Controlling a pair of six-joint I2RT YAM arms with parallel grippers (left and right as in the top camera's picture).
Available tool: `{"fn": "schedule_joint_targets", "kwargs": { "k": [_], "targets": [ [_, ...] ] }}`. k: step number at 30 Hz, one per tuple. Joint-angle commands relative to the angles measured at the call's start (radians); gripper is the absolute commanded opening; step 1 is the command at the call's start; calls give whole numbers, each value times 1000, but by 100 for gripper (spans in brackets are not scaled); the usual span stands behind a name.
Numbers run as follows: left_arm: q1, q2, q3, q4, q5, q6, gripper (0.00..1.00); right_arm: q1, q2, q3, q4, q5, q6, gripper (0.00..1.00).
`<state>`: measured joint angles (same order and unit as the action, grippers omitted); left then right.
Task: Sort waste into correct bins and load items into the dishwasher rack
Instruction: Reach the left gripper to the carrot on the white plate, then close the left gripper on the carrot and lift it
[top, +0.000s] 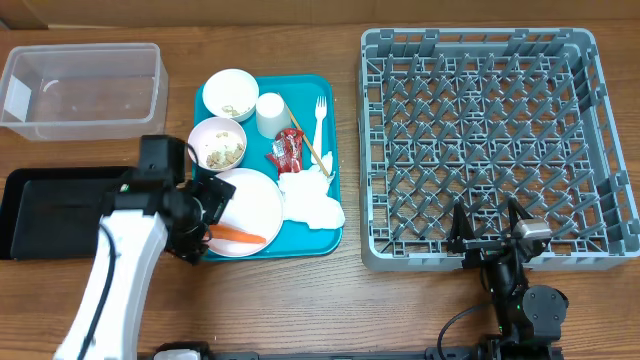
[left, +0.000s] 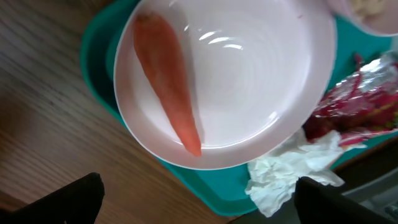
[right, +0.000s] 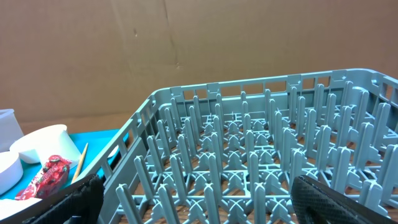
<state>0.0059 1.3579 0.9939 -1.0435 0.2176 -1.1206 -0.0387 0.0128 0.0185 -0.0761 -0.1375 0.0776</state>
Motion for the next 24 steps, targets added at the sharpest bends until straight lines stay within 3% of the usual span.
{"fn": "schedule_joint_targets", "kwargs": {
  "k": [1,6,24],
  "targets": [
    [-7,102,11,3,77,-8,100,-4,-10,-10,3,10,-7,100],
    [-7,223,11,76,42,49,100,-4,-10,-10,3,10,-7,100],
    [-7,447,11,162,45,40,96,-4,-10,-10,3,10,-7,100]
  ]
}}
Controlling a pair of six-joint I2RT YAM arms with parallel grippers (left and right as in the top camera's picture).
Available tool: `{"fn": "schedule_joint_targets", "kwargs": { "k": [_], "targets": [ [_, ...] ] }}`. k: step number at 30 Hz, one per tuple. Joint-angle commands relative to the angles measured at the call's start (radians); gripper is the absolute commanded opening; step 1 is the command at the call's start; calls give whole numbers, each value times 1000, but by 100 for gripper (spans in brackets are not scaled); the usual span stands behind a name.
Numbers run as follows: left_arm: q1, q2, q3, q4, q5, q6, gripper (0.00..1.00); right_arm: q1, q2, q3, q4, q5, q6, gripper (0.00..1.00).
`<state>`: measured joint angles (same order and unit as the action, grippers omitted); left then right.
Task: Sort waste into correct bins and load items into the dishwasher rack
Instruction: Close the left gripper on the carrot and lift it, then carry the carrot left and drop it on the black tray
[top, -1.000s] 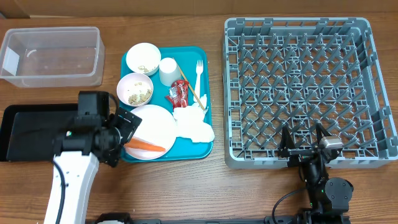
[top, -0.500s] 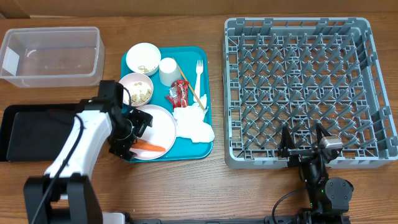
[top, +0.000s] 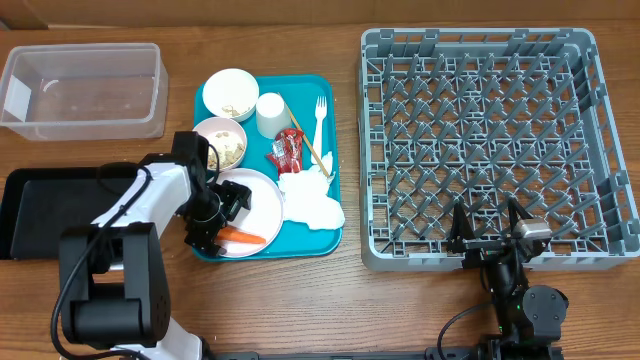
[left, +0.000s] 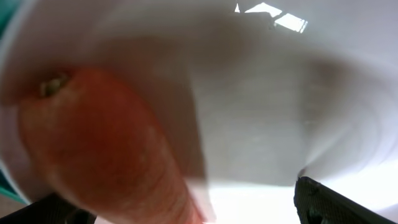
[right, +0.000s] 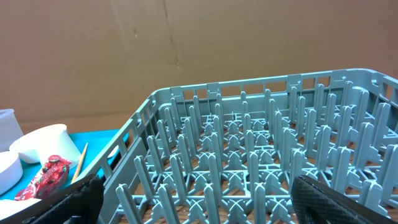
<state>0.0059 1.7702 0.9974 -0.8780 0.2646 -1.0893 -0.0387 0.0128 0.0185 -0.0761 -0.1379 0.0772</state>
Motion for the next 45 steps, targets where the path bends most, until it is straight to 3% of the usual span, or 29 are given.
{"fn": "schedule_joint_targets", "kwargs": {
  "k": [1,5,7,8,12,14,19,23,27,29,37,45],
  "targets": [
    [-7,37,8,-3,-3,8,96,-4,-10,-10,3,10,-6,100],
    [-7,45,8,1,-14,8,97,-4,-10,-10,3,10,-6,100],
    [-7,45,8,2,-14,8,84,-4,-10,-10,3,10,-6,100],
    [-7,45,8,2,-13,8,72,-4,-10,-10,3,10,-6,100],
    [-6,45,8,0,-30,24,53,-4,-10,-10,3,10,-6,100],
    [-6,45,8,-1,-55,46,45,-4,-10,-10,3,10,-6,100],
    [-6,44,8,-7,-92,54,37,-4,-10,-10,3,10,-6,100],
    [-6,44,20,-8,-92,85,19,-4,-10,-10,3,10,-6,100],
    [-6,43,58,-33,-93,114,16,-4,-10,-10,3,10,-6,100],
    [-6,43,85,-51,-93,131,4,-4,-10,-10,3,10,-6,100],
    [50,38,358,-272,-145,196,4,-4,-10,-10,3,10,-6,100],
    [336,38,582,-377,-141,322,9,-4,-10,-10,3,10,-6,100]
  ]
}}
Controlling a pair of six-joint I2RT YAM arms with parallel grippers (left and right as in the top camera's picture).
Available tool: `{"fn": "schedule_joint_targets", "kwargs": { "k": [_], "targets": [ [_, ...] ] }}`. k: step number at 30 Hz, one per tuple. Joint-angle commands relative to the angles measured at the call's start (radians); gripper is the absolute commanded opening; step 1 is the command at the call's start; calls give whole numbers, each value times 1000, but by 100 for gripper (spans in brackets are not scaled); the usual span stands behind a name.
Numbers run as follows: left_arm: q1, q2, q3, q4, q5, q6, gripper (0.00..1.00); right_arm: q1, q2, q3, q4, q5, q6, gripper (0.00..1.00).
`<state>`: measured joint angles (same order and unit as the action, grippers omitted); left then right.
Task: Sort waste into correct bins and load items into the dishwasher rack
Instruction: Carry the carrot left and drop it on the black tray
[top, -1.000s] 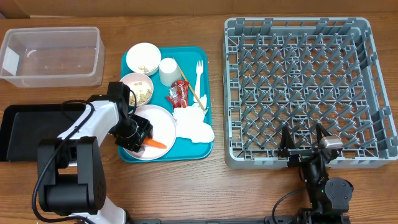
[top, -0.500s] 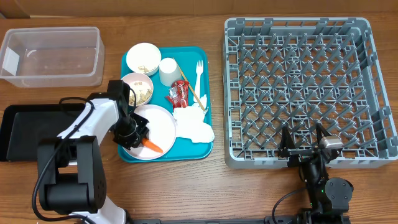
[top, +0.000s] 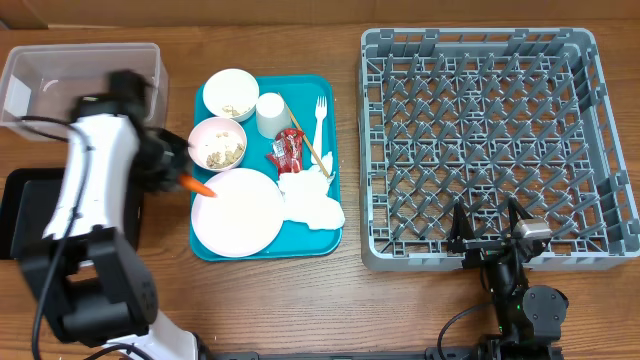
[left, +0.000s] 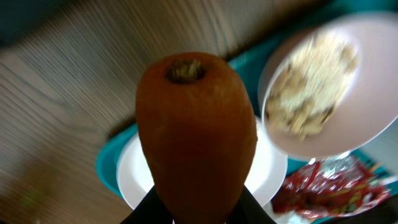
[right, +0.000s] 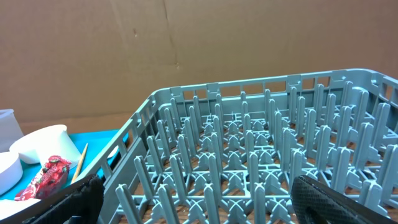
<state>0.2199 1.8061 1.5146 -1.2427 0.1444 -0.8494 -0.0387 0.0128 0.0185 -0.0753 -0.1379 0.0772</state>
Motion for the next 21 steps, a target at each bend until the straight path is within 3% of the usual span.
{"fn": "schedule_joint_targets", "kwargs": {
  "k": [1,11,21],
  "targets": [
    [165,2,68,-8,-21,88,10,-4,-10,-10,3,10,-6,100],
    [467,20,56,66,-26,169,13,-4,-10,-10,3,10,-6,100],
    [533,72,56,160,-152,184,19,-4,-10,-10,3,10,-6,100]
  ]
}}
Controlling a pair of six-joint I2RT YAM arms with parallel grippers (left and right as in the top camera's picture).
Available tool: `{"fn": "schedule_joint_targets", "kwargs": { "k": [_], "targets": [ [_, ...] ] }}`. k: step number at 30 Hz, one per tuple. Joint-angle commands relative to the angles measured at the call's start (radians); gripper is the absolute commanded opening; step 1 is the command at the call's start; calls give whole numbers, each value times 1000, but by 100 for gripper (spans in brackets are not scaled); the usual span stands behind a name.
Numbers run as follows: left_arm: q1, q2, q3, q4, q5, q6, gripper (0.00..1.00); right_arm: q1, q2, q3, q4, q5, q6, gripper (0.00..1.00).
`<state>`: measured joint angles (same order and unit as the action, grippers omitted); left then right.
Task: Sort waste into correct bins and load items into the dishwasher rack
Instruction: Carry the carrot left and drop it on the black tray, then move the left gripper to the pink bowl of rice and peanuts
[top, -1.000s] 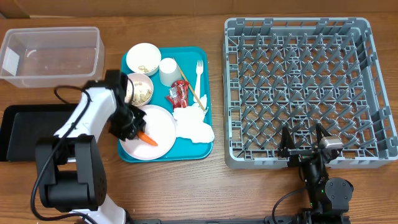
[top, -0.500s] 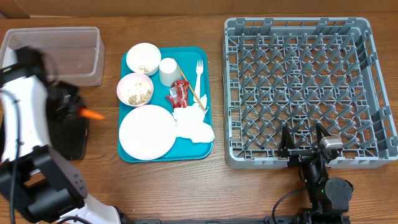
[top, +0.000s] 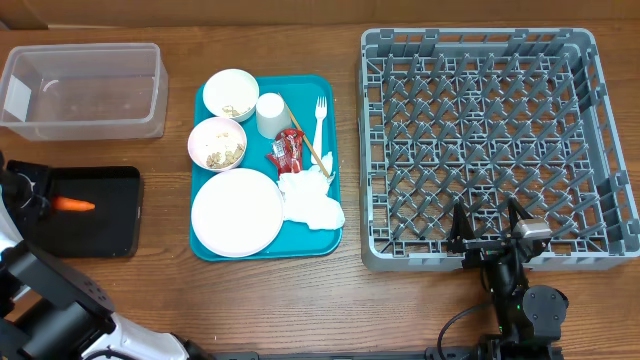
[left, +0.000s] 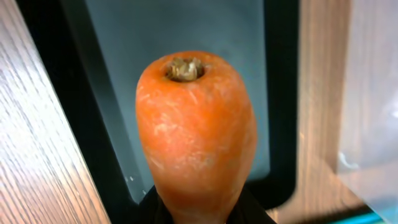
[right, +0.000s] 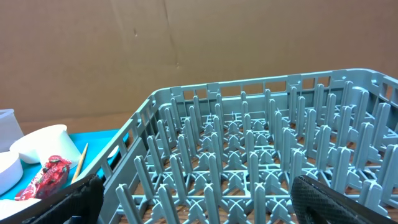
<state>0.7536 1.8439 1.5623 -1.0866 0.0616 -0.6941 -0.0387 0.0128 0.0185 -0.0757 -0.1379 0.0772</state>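
My left gripper (top: 55, 204) is shut on an orange carrot (top: 74, 205) and holds it over the black bin (top: 110, 225) at the far left. In the left wrist view the carrot (left: 196, 130) fills the middle, stem end up, with the black bin (left: 93, 112) beneath it. On the teal tray (top: 337, 150) are an empty white plate (top: 237, 212), two bowls with scraps (top: 218, 143), a cup (top: 270, 113), a fork (top: 320, 115), a red wrapper (top: 287, 150) and a napkin (top: 312, 200). My right gripper (top: 488, 232) stands open at the rack's front edge.
The grey dishwasher rack (top: 490, 140) fills the right side; its pegs (right: 249, 155) stand just ahead of my right gripper (right: 193, 199). A clear plastic bin (top: 82, 90) stands at the back left, above the black bin.
My left gripper, still shut on the carrot, was just left of the teal tray by the lower bowl. Now it is over the black bin at the far left. The right arm is unchanged.
My left gripper was open above the carrot lying on the white plate. Then it was down at the carrot. Then the carrot was held off the plate, left of the tray, and now it hangs over the black bin.
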Motion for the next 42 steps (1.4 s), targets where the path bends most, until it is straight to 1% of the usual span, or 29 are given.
{"fn": "schedule_joint_targets", "kwargs": {
  "k": [1,3,5,9,10,11,12,15,18,20,21,23,26,28,29,31,33,37,38,42],
  "targets": [
    [0,46,8,3,-70,29,23,-4,-10,-10,3,10,-6,100],
    [0,62,8,-1,-69,29,32,-4,-10,-10,3,10,-6,100],
    [0,78,8,-3,-69,29,34,-4,-10,-10,3,10,-6,100],
    [0,108,8,-9,-69,29,35,-4,-10,-10,3,10,-6,100],
    [0,115,8,-13,-69,29,41,-4,-10,-10,3,10,-6,100],
    [0,118,8,-16,-69,29,51,-4,-10,-10,3,10,-6,100],
    [0,120,8,-22,-69,29,54,-4,-10,-10,3,10,-6,100],
    [-2,117,18,-38,-54,29,58,-4,-10,-10,3,10,-6,100],
    [-2,114,44,-69,-7,36,59,-4,-10,-10,3,10,-6,100],
    [-14,98,73,-72,77,109,59,-4,-10,-10,3,10,-6,100],
    [-40,74,101,-73,120,148,59,-4,-10,-10,3,10,-6,100],
    [-81,43,126,-80,123,164,60,-4,-10,-10,3,10,-6,100],
    [-180,-17,154,-82,122,209,63,-4,-10,-10,3,10,-6,100],
    [-265,-56,156,-74,122,253,92,-4,-10,-10,3,10,-6,100],
    [-311,-69,156,-68,122,282,100,-4,-10,-10,3,10,-6,100],
    [-406,-80,156,-61,121,338,100,-4,-10,-10,3,10,-6,100],
    [-510,-73,155,-53,88,357,100,-4,-10,-10,3,10,-6,100],
    [-681,-24,155,-5,-49,357,100,-4,-10,-10,3,10,-6,100],
    [-752,17,155,31,-131,358,100,-4,-10,-10,3,10,-6,100],
    [-841,109,155,76,-244,366,100,-4,-10,-10,3,10,-6,100]
  ]
}}
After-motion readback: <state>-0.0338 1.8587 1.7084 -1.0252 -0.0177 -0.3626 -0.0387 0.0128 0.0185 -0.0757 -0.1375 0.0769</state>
